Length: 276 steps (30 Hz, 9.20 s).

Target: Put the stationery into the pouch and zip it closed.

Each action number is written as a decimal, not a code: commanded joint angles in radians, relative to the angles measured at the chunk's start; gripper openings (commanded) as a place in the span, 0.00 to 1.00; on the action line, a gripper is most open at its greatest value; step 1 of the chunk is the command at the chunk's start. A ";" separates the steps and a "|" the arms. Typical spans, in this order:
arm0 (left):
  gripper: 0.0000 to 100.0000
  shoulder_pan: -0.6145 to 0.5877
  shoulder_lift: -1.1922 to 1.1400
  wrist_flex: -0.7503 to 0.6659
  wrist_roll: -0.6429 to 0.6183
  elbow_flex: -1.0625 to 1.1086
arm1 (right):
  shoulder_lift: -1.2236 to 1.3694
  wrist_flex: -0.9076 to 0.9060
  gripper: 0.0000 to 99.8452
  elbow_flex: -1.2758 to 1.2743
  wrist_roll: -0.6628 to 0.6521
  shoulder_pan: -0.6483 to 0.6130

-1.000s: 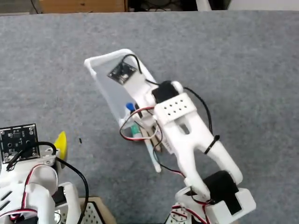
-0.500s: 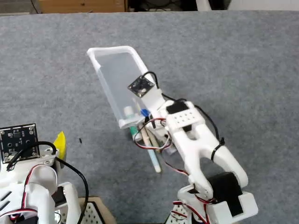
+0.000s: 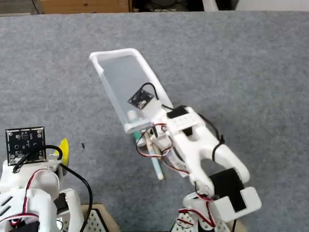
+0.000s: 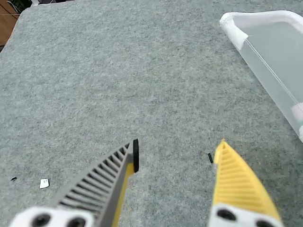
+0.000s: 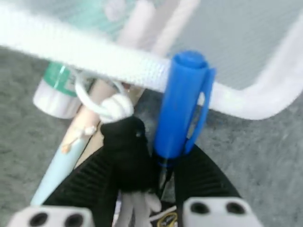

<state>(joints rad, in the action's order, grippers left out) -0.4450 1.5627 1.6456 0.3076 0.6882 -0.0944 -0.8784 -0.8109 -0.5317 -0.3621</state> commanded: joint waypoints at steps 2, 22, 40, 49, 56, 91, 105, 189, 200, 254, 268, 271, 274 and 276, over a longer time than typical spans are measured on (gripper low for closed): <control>0.28 -0.008 0.002 -0.003 0.009 -0.002 | -0.094 -0.109 0.15 0.056 -0.002 -0.052; 0.28 -0.010 0.002 -0.109 0.009 0.111 | -0.191 -0.267 0.30 0.150 -0.009 -0.143; 0.28 -0.012 0.003 -0.103 0.011 0.111 | -0.185 -0.008 0.30 -0.018 -0.008 -0.098; 0.28 -0.012 0.003 -0.101 0.012 0.111 | -0.008 0.032 0.20 -0.008 -0.058 -0.072; 0.28 -0.012 0.003 -0.101 0.012 0.113 | 0.031 0.063 0.20 -0.008 -0.058 -0.072; 0.37 -0.005 0.003 -0.107 -0.041 0.165 | -0.317 -0.354 0.01 0.364 0.008 -0.222; 0.37 -0.002 0.003 -0.100 -0.081 0.031 | -0.318 -0.546 0.01 0.788 0.057 -0.321; 0.37 0.312 -0.006 -0.443 -0.203 0.317 | -0.065 -0.881 0.01 1.317 0.057 -0.493; 0.37 0.265 -0.006 -0.436 -0.203 0.302 | -0.183 -0.882 0.01 1.311 0.057 -0.494; 0.03 0.504 -0.035 -0.278 -0.201 0.122 | -0.294 -0.887 0.01 1.250 0.057 -0.509; 0.03 0.433 -0.040 -0.204 -0.203 -0.021 | -0.458 -0.885 0.01 1.159 0.057 -0.371; 0.03 0.432 -0.040 -0.187 -0.203 -0.019 | -0.510 -0.884 0.01 1.093 0.055 -0.367; 0.03 0.432 -0.040 -0.184 -0.203 -0.019 | -0.555 -0.882 0.01 1.033 0.051 -0.367; 0.03 0.430 -0.040 -0.183 -0.203 -0.019 | -0.578 -0.881 0.01 1.007 0.051 -0.367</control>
<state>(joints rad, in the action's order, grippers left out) 0.0046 1.5459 1.4569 0.0959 0.7020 -0.6206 -1.7622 0.2125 -0.4841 -0.7503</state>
